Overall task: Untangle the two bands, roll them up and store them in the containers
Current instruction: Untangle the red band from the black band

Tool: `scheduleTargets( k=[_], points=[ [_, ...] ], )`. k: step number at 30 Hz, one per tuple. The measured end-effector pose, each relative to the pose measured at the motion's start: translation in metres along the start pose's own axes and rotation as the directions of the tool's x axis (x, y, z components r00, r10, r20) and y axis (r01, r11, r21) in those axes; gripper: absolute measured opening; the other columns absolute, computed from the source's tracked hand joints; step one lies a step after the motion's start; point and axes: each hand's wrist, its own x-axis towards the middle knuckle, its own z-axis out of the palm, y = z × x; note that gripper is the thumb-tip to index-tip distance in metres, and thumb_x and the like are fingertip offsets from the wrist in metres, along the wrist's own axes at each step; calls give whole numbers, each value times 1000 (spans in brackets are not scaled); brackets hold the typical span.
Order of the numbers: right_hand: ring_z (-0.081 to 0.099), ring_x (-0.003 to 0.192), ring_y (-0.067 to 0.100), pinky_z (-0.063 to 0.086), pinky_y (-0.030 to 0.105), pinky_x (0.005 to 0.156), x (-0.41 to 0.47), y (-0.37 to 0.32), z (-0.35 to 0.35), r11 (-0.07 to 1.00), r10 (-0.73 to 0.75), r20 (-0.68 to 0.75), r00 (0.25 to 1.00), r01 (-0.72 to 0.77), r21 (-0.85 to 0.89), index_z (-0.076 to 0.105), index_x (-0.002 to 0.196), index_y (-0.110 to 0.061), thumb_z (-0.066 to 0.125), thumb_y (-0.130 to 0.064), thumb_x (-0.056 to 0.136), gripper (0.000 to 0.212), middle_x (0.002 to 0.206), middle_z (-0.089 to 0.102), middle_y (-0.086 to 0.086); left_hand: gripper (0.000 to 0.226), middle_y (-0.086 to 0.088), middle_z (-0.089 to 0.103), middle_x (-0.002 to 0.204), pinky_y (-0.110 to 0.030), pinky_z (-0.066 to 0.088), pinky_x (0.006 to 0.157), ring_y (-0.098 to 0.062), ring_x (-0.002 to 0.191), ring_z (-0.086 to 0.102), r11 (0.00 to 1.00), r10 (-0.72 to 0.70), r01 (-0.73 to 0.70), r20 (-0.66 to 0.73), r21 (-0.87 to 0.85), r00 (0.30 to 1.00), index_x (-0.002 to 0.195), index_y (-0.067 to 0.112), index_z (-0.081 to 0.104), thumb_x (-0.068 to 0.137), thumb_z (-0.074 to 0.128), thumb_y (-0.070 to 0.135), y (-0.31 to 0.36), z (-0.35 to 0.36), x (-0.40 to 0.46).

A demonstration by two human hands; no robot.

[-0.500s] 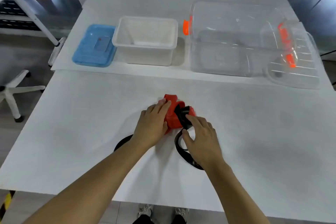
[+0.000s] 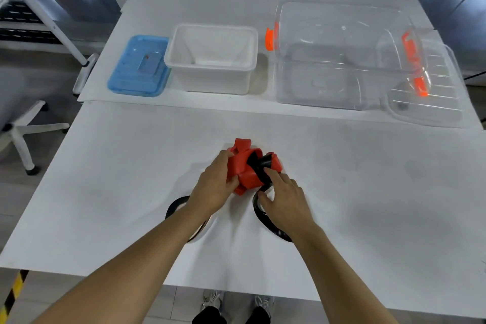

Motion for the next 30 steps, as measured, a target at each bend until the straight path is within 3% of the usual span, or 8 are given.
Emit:
scheduleTargets(
  k=[2,5,10,14,16,20,26,30],
  points=[
    [54,126,25,40,35,106,-8,0,-1,1000,8,-8,1000,-8,28,38,156,-28,58,-35,99,61,147,53,1,48,1,66,122,-47,57,91,-22,105,68,991,-74,71,-26,-117,997,132,26,42,87,62,25,3,0,-12],
    [56,123,24,43,34,101,-28,-2,2,998,11,-18,1000,-9,69,37,156,-31,59,-35,98,62,142,55,-1,52,2,68,122,-43,58,93,-19,106,69,948,-164,138,-69,-287,984,131,26,45,84,66,25,7,1,-28],
    [64,110,23,52,36,87,-49,-8,11,993,11,-42,999,-6,120,33,156,-36,63,-39,95,68,136,55,-1,42,13,63,110,-9,51,75,8,93,64,894,-254,172,-152,-413,955,119,22,48,87,71,7,10,-7,-56],
    [64,110,25,53,39,91,-53,-20,9,983,4,-46,999,4,182,31,158,-34,67,-42,94,74,141,48,3,44,9,63,116,-13,51,73,-11,98,69,877,-268,177,-149,-447,952,119,21,50,84,69,2,15,-16,-77],
    [60,112,27,51,39,94,-57,-27,6,988,4,-82,997,9,157,37,155,-30,70,-45,93,72,135,50,6,42,9,63,115,-17,52,71,-14,94,71,875,-267,176,-148,-452,952,118,20,51,83,69,2,18,-20,-88],
    [60,98,27,49,41,92,-71,-33,3,992,-13,-164,986,33,122,50,143,-24,74,-41,87,63,118,54,5,38,4,64,119,-19,52,73,-22,98,72,850,-274,176,-132,-496,953,116,20,53,86,66,1,22,-26,-105],
    [62,76,35,48,42,73,-89,-46,-8,999,-12,-300,954,1,-35,63,130,-16,56,-23,92,39,96,63,9,37,13,63,116,-6,50,66,-9,97,69,867,-230,129,-159,-481,960,121,25,52,91,64,7,32,-37,-125],
    [60,74,32,48,42,72,-93,-44,-15,991,-6,-352,936,-41,-126,70,111,-17,41,-33,92,38,88,64,8,31,10,63,118,-10,48,69,-3,97,66,888,-222,132,-159,-441,962,125,24,51,97,60,14,35,-40,-127]
  ],
)
